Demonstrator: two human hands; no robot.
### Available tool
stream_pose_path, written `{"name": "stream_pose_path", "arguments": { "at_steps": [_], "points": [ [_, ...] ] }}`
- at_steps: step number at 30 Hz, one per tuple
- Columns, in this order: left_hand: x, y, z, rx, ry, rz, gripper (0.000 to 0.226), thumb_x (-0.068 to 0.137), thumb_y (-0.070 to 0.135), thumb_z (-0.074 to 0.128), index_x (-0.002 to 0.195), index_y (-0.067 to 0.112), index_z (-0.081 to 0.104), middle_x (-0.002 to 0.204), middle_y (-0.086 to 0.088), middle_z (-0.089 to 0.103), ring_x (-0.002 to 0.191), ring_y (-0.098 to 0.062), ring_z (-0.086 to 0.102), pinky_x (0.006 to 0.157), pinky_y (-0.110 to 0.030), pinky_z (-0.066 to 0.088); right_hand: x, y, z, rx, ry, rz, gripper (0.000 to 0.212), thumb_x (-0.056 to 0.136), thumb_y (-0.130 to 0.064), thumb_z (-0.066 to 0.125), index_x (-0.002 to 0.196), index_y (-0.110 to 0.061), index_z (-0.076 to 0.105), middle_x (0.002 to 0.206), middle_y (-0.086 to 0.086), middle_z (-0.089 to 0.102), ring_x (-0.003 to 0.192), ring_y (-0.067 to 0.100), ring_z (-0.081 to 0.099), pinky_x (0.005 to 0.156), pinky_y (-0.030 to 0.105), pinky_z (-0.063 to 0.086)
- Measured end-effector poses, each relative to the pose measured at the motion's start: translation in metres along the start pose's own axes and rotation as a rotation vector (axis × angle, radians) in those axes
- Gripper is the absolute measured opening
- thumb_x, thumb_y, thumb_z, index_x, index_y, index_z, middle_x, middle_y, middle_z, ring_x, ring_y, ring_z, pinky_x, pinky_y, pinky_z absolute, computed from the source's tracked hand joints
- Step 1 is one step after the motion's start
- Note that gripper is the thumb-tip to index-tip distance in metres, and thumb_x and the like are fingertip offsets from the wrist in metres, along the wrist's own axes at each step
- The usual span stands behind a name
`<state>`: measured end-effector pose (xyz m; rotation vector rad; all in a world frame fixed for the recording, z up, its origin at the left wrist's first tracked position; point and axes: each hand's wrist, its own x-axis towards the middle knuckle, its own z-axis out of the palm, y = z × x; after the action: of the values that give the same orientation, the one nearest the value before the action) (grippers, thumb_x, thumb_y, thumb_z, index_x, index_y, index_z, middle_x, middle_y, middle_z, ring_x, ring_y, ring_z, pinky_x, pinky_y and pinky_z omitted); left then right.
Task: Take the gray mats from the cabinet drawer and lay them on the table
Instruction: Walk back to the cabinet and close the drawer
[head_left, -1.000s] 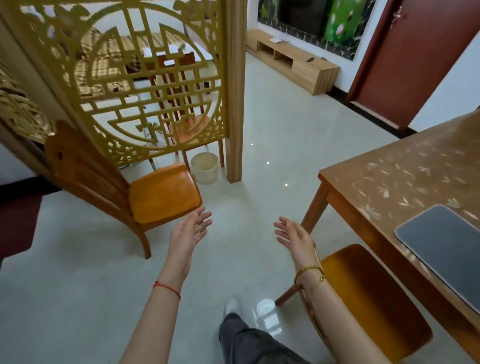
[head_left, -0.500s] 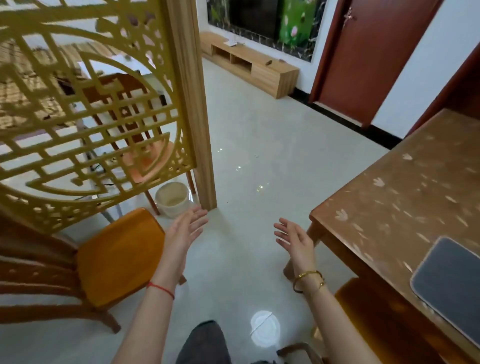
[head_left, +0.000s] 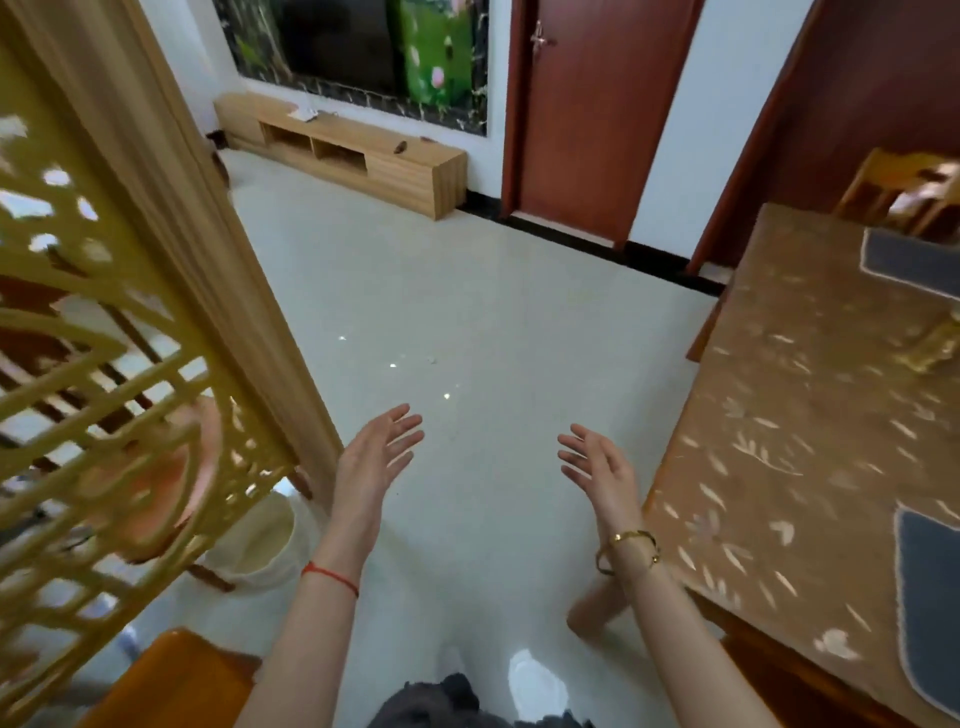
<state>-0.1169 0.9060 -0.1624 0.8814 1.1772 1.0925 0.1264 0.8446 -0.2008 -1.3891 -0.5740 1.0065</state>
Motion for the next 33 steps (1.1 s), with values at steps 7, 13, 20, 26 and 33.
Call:
{"name": "stream_pose_path", "arguments": {
  "at_steps": [7, 13, 20, 26, 33],
  "points": [
    [0.124, 0.041, 0.063, 0.054, -0.219, -0.050, 0.032, 0.100, 0.031, 0.048, 0.120, 0.016, 0.068, 0.115, -0.004, 0.074, 0.110, -0.019, 0.070, 0.100, -0.036, 0.050, 0.087, -0.028, 0.013, 0.050, 0.212, -0.035, 0.027, 0.102, -0.025, 0.042, 0.114, -0.013, 0.062, 0.105, 0.007, 0.070, 0.091, 0.018, 0.065, 0.079, 0.025, 0.052],
    [0.214, 0.043, 0.125, 0.076, -0.319, -0.089, 0.032, 0.100, 0.030, 0.049, 0.122, 0.017, 0.068, 0.116, -0.002, 0.074, 0.111, -0.017, 0.069, 0.101, -0.035, 0.050, 0.167, -0.032, 0.006, 0.088, 0.308, -0.022, 0.025, 0.102, -0.023, 0.042, 0.110, -0.012, 0.063, 0.105, 0.009, 0.069, 0.090, 0.018, 0.064, 0.078, 0.024, 0.052],
    [0.338, 0.057, 0.232, 0.107, -0.392, -0.090, 0.031, 0.100, 0.030, 0.049, 0.120, 0.018, 0.068, 0.115, 0.000, 0.074, 0.109, -0.015, 0.070, 0.104, -0.038, 0.049, 0.308, -0.066, -0.014, 0.126, 0.380, -0.045, 0.025, 0.102, -0.023, 0.042, 0.111, -0.012, 0.063, 0.104, 0.008, 0.069, 0.090, 0.018, 0.064, 0.076, 0.019, 0.055],
    [0.441, 0.088, 0.337, 0.113, -0.446, -0.049, 0.031, 0.100, 0.030, 0.048, 0.120, 0.018, 0.069, 0.114, 0.001, 0.075, 0.109, -0.015, 0.070, 0.104, -0.039, 0.049, 0.436, -0.130, -0.039, 0.127, 0.412, -0.092, 0.026, 0.101, -0.023, 0.043, 0.111, -0.011, 0.063, 0.105, 0.009, 0.070, 0.094, 0.021, 0.064, 0.084, 0.029, 0.053],
    [0.550, 0.097, 0.438, 0.116, -0.494, -0.059, 0.033, 0.101, 0.031, 0.046, 0.122, 0.019, 0.068, 0.116, 0.001, 0.074, 0.110, -0.015, 0.070, 0.105, -0.039, 0.048, 0.563, -0.168, -0.062, 0.098, 0.446, -0.106, 0.026, 0.101, -0.027, 0.043, 0.109, -0.015, 0.065, 0.104, 0.003, 0.071, 0.097, 0.020, 0.066, 0.082, 0.023, 0.054]
  ]
}}
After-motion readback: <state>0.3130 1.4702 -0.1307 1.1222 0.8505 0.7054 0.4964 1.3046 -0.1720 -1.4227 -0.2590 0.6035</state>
